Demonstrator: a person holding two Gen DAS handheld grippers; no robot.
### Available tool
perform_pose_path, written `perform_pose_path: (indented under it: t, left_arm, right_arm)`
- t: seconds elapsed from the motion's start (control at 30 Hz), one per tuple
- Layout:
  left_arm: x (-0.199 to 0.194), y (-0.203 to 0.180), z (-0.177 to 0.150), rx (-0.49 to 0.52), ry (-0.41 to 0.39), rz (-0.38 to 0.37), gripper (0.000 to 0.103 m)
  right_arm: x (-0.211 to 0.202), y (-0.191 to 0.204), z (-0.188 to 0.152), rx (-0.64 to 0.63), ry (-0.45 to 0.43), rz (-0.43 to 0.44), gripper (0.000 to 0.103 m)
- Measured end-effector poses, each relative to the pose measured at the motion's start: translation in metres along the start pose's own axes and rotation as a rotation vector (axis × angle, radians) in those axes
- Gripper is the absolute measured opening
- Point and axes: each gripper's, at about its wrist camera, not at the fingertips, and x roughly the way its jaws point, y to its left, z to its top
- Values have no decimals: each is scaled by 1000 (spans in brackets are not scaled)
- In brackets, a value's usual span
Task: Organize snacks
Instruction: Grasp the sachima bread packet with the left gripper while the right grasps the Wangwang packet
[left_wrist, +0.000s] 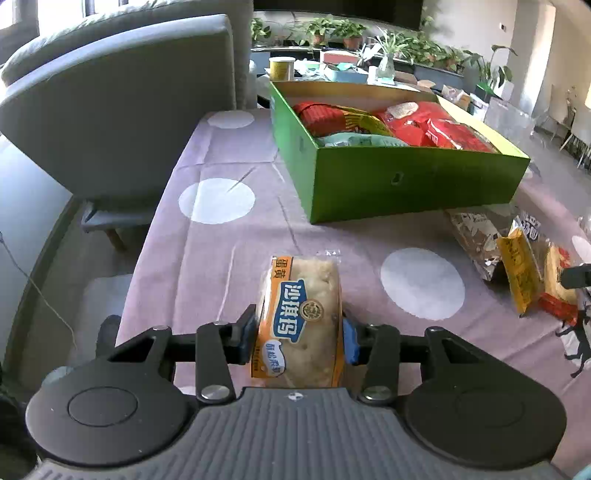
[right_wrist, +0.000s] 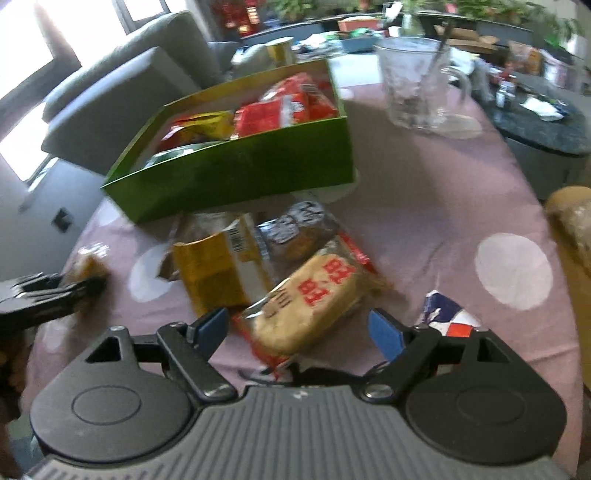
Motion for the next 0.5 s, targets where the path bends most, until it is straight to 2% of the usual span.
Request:
perform_pose_path:
  t: [0.13, 0.3, 0.37, 0.47, 0.5]
  left_arm:
    - [-1, -3, -1, -4, -4, -12, 41]
    - [0, -9, -2, 16, -6, 5, 43]
    - [1, -11, -2, 18, -8, 9, 49]
    - [1, -14, -3, 29, -14, 23, 63]
    - [1, -15, -3, 35, -17, 28, 63]
  right_arm:
    - [10, -7, 7, 90, 8, -42, 69]
    - [18, -5, 10, 85, 2, -73, 70]
    - [19, -2, 10, 60, -2, -80, 67]
    - [21, 5, 10, -6, -9, -79, 67]
    - [21, 7, 10, -25, -12, -80, 67]
